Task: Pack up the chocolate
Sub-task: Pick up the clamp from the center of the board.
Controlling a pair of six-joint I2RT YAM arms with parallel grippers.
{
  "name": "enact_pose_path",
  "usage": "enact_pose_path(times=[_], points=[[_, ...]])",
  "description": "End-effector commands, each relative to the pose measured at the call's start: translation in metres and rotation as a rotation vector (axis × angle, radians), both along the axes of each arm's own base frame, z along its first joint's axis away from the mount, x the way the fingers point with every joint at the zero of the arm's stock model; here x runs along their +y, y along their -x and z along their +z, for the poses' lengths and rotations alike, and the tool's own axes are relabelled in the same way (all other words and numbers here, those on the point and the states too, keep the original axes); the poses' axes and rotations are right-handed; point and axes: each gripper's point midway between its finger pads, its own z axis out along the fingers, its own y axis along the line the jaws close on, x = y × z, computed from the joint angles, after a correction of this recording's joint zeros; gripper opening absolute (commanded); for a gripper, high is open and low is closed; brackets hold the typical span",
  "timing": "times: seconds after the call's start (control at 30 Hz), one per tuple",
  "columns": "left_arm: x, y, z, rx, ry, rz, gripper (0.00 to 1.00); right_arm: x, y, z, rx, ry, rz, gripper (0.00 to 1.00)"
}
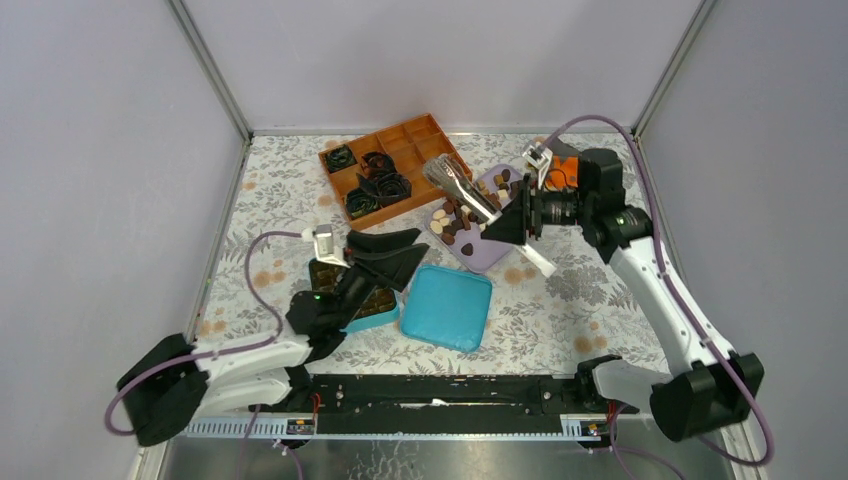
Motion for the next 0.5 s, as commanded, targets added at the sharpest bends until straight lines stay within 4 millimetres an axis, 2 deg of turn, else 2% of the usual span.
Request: enact_pose_path(times=[0.0,0.07,0.17,0.3,0.47], points=[[0.027,-0.019,-0.046,0.184,-0.144,0.161,0.77,-0.027,-0.046,-0.043,-0.062,0.292,-0.132,0.49],[0.04,-0.024,-0.067,0.297,-0.231,0.223,0.77,-0.042,-0.063,-0.071,-0.063,0.446,-0.148,0.46],[0.063,-0.024,-0.082,0.394,-0.315,0.303,0.77,-0.062,-0.085,-0.1,-0.095,0.619,-0.162,0.46],[0.085,-0.021,-0.092,0.464,-0.353,0.37,0.77,-0.084,-0.118,-0.125,-0.141,0.787,-0.2,0.46],[0.097,-0.02,-0.098,0.497,-0.354,0.405,0.77,-0.083,-0.145,-0.14,-0.13,0.842,-0.187,0.43]])
